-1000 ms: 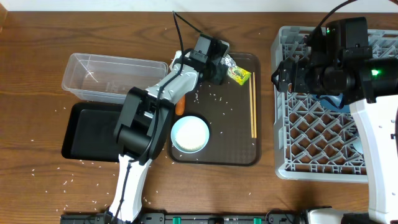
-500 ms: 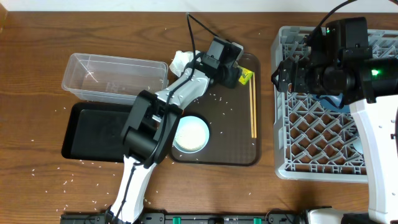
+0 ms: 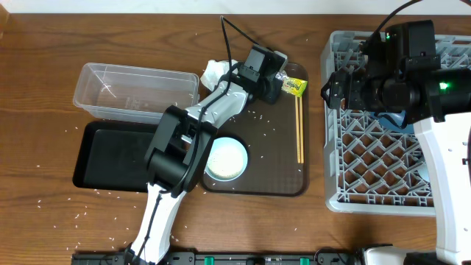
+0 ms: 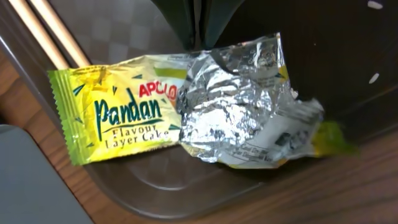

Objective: Sort waste into correct bins and load items into the dishwasher rack

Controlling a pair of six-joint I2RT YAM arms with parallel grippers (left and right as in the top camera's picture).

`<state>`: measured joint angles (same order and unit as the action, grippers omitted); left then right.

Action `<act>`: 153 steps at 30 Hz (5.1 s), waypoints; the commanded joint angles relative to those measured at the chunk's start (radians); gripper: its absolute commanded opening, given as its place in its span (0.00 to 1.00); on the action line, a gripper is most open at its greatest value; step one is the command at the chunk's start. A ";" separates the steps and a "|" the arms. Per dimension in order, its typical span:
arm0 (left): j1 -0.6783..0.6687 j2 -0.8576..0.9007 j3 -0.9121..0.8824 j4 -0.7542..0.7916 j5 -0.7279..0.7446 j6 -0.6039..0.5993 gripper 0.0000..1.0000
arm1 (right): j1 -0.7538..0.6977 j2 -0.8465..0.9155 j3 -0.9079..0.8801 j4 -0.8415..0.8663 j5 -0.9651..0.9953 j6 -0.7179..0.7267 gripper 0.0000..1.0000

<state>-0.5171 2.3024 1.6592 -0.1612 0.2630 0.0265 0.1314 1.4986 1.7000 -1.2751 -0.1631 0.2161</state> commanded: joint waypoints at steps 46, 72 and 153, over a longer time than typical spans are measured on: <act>-0.024 0.047 -0.004 0.107 0.016 0.005 0.30 | 0.014 -0.002 0.000 0.002 0.002 -0.004 0.99; 0.054 -0.179 0.021 -0.270 -0.144 0.021 0.06 | 0.014 -0.002 0.000 0.005 0.002 -0.004 0.99; 0.151 -0.476 0.014 -0.590 -0.533 -0.320 0.06 | 0.027 -0.001 0.000 0.003 0.002 -0.004 0.99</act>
<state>-0.4171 1.8099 1.6726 -0.7166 -0.1482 -0.1654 0.1448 1.4986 1.6997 -1.2720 -0.1631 0.2161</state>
